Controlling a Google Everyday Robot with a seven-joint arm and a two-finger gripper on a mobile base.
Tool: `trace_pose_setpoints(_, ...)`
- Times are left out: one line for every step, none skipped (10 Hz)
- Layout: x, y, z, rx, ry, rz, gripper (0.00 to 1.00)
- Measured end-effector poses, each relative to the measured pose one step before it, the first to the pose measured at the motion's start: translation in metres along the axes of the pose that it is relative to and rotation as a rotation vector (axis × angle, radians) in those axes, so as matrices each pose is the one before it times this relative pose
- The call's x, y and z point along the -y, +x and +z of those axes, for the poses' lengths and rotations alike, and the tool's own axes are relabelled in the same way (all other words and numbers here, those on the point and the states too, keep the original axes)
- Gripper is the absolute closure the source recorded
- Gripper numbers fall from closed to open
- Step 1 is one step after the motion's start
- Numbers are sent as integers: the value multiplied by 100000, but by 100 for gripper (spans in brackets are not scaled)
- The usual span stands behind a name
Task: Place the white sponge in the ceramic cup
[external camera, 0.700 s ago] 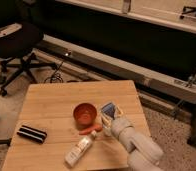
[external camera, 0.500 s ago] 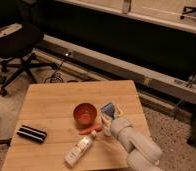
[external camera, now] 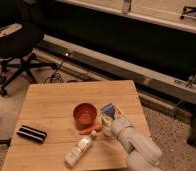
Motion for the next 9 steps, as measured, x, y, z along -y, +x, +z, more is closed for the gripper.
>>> trace_pose_setpoints(-21,-28,-53,15,-465,14,20)
trace_pose_setpoints(-104,-34,-75,104,-758,-88,20)
trace_pose_setpoints(-210,2,-122,-1,-1193,19,20)
trace_pose_setpoints(-221,-5,-132,-150,-1301,33,20)
trace_pose_setpoints(-160,-8,-124,-262,-1299,45,20)
trace_pose_setpoints(-90,-32,-89,-243,-1143,82,20)
trace_pose_setpoints(-37,29,-94,-360,-1155,-301,20)
trace_pose_setpoints(29,66,-85,-481,-864,-393,20)
trace_pose_setpoints(3,17,-19,-118,-215,11,20)
